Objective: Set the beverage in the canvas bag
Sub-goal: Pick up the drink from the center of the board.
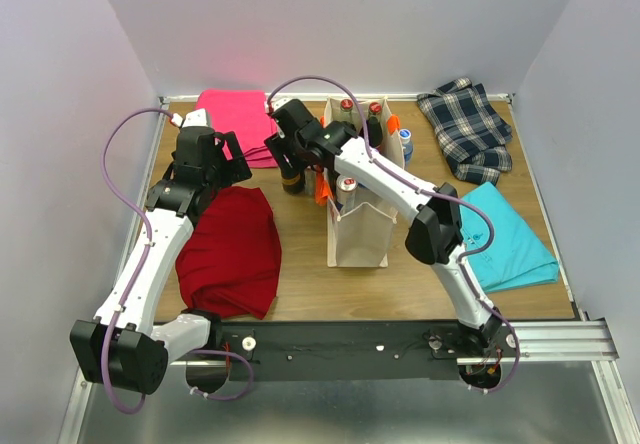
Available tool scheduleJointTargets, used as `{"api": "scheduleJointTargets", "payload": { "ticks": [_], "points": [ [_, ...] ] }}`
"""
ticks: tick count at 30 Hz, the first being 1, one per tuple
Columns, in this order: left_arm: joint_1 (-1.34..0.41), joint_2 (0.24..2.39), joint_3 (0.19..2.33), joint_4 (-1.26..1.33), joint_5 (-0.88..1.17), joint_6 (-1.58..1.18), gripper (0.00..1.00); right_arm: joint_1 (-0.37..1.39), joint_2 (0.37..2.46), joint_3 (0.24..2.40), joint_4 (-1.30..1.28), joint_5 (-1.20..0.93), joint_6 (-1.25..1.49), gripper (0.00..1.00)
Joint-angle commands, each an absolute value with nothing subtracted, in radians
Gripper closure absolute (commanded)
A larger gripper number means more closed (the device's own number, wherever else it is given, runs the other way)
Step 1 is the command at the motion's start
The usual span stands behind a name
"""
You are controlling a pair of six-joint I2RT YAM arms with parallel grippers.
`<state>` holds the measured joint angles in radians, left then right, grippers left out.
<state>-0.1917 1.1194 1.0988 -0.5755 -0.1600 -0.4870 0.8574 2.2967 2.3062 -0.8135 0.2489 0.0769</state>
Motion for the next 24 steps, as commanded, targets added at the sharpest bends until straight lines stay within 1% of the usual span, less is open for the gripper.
{"api": "scheduleJointTargets", "payload": {
  "ticks": [1, 11, 24],
  "points": [
    [-0.186, 1.111, 1.094, -0.558, -0.143, -0.48, 0.05, 0.871, 2.241, 2.332, -0.795, 0.27, 0.051, 0.23],
    [-0.184, 1.106, 1.101, -0.58, -0.187, -0.502, 0.05, 0.871, 2.278, 2.364, -0.759, 0.193, 0.029, 0.23],
    [-0.161, 1.098, 1.1, -0.595, -0.172, -0.545, 0.05, 0.871, 2.355, 2.372, -0.744, 0.144, 0.029, 0.22]
  ]
}}
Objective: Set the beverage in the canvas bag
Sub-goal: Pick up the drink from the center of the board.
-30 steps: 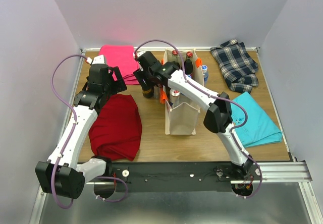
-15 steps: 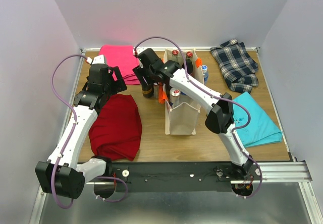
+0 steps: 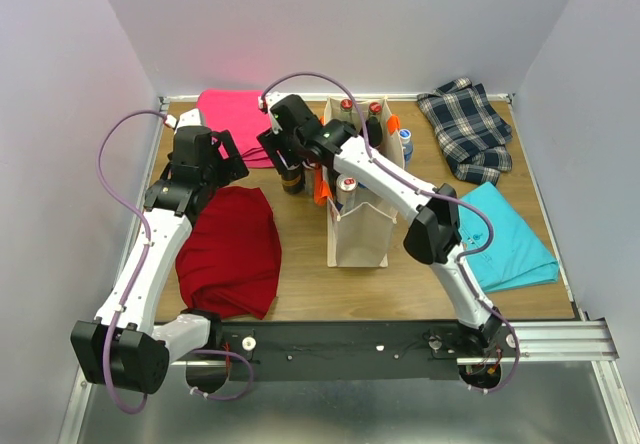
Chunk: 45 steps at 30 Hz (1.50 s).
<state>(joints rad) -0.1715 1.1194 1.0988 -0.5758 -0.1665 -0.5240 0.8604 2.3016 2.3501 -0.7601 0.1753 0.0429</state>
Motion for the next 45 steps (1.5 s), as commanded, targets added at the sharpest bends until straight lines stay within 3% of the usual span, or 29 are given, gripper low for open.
{"api": "scheduleJointTargets", "payload": {
  "ticks": [1, 19, 25, 28, 30, 45],
  "points": [
    [-0.16, 1.097, 1.1, -0.595, -0.172, -0.545, 0.05, 0.87, 2.359, 2.372, -0.745, 0.144, 0.029, 0.22],
    [-0.158, 1.085, 1.089, -0.589, -0.147, -0.54, 0.05, 0.858, 2.416, 2.356, -0.739, 0.209, 0.064, 0.24],
    [-0.158, 1.08, 1.086, -0.584, -0.143, -0.537, 0.05, 0.853, 2.422, 2.361, -0.752, 0.232, 0.078, 0.53],
    [-0.158, 1.077, 1.083, -0.583, -0.141, -0.538, 0.05, 0.853, 2.421, 2.359, -0.761, 0.235, 0.08, 0.77],
    [-0.158, 1.077, 1.08, -0.583, -0.141, -0.538, 0.05, 0.854, 2.418, 2.361, -0.762, 0.239, 0.078, 0.99],
    [-0.158, 1.075, 1.074, -0.572, -0.112, -0.535, 0.05, 0.854, 2.364, 2.428, -0.733, 0.253, 0.095, 0.99]
  ]
}}
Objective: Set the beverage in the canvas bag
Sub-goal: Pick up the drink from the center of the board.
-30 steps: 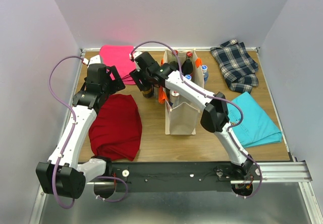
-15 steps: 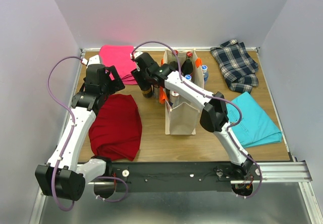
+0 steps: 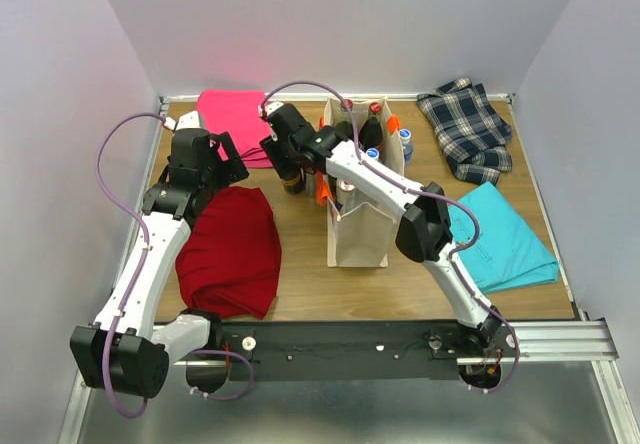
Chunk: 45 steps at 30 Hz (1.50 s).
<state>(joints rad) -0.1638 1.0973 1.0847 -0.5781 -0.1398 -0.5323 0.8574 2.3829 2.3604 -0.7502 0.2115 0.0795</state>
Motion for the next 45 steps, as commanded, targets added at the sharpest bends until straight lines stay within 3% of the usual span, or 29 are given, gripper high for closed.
{"api": "scheduleJointTargets", "payload": {
  "ticks": [1, 20, 45],
  "points": [
    [-0.158, 1.075, 1.074, -0.575, -0.112, -0.535, 0.05, 0.854, 2.349, 2.428, -0.729, 0.255, 0.098, 0.99],
    [-0.158, 1.086, 1.072, -0.557, -0.086, -0.531, 0.05, 0.854, 2.186, 2.491, -0.652, 0.235, 0.124, 0.99],
    [-0.183, 1.127, 1.104, -0.465, 0.101, -0.473, 0.08, 0.856, 1.911, 2.434, -0.652, 0.265, 0.133, 0.99]
  ]
}}
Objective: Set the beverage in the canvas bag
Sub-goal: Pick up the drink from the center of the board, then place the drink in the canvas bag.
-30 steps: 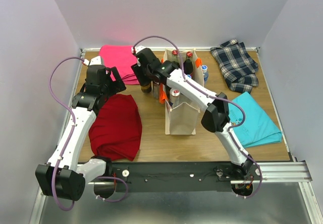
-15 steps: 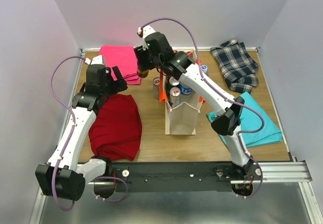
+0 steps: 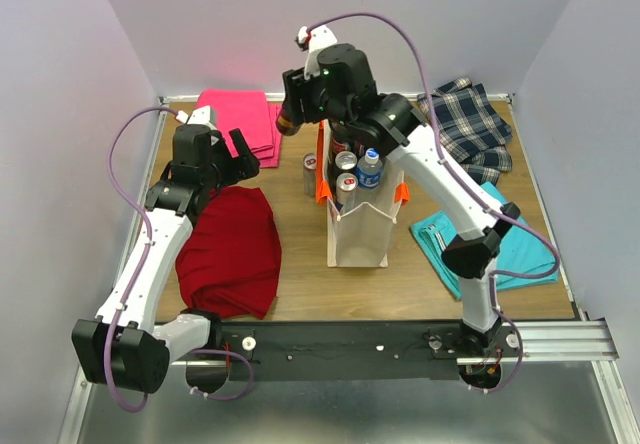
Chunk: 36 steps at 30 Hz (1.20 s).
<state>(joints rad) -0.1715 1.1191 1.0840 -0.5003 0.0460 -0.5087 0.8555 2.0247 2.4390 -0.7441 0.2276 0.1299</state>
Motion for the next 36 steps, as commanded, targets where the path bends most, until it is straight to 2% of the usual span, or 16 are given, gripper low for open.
{"api": "scheduleJointTargets", "payload": {
  "ticks": [1, 18, 26, 36],
  "points": [
    [-0.187, 1.132, 1.112, -0.462, 0.119, -0.466, 0.08, 0.857, 1.904, 2.428, -0.653, 0.271, 0.133, 0.99],
    [-0.276, 1.155, 1.239, -0.433, 0.268, -0.423, 0.1, 0.856, 1.71, 2.327, -0.771, 0.419, 0.127, 0.99],
    [-0.44, 1.219, 1.342, -0.466, 0.19, -0.383, 0.1, 0.856, 1.617, 2.273, -0.834, 0.459, 0.152, 0.99],
    [-0.549, 1.316, 1.4, -0.509, 0.089, -0.365, 0.11, 0.856, 1.537, 2.186, -0.926, 0.479, 0.198, 0.99]
  ]
}}
